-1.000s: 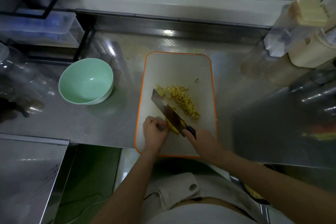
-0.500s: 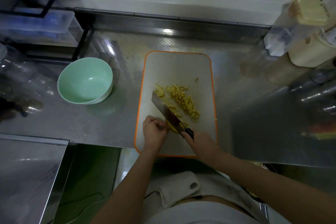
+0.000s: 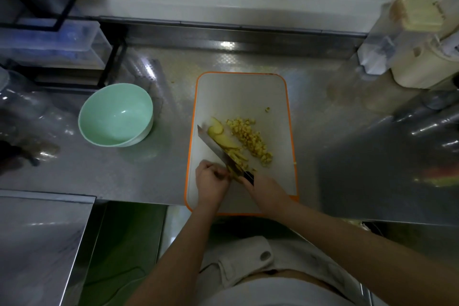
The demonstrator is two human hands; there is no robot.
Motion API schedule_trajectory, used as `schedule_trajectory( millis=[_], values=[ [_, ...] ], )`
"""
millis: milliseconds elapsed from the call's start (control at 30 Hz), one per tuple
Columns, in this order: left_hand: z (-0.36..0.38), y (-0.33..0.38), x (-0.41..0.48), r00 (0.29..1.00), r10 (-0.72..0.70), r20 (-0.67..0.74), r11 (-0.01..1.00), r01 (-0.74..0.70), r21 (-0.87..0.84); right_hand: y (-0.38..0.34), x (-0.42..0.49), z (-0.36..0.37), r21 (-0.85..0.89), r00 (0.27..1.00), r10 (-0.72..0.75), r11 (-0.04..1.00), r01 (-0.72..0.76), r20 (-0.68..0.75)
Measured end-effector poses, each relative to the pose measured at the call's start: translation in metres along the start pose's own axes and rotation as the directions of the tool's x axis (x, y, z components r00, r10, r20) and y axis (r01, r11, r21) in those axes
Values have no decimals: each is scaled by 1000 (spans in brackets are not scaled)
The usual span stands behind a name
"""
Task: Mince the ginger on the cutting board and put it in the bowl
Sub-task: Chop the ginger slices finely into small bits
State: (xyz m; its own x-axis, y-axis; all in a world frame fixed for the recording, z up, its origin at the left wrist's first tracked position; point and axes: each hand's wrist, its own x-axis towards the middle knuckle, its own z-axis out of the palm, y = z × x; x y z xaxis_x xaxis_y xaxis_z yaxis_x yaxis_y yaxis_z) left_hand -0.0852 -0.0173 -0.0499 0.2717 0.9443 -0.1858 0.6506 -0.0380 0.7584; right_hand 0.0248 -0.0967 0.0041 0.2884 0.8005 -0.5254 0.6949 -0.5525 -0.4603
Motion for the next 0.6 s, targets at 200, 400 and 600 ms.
schedule_trajectory(
  millis=[200,400,600],
  values=[
    [-3,2,-1,1000,-7,27,1000,6,20,16,5,-13,154,998,-52,987,49,18],
    [-2,-2,0,999,24,28,998,-26,57,13,-2,-18,273,994,-88,957,103,-68],
    [-12,14,-1,998,-30,-48,963,16,-269,5,-10,-37,500,996,-76,861,91,-50]
  ],
)
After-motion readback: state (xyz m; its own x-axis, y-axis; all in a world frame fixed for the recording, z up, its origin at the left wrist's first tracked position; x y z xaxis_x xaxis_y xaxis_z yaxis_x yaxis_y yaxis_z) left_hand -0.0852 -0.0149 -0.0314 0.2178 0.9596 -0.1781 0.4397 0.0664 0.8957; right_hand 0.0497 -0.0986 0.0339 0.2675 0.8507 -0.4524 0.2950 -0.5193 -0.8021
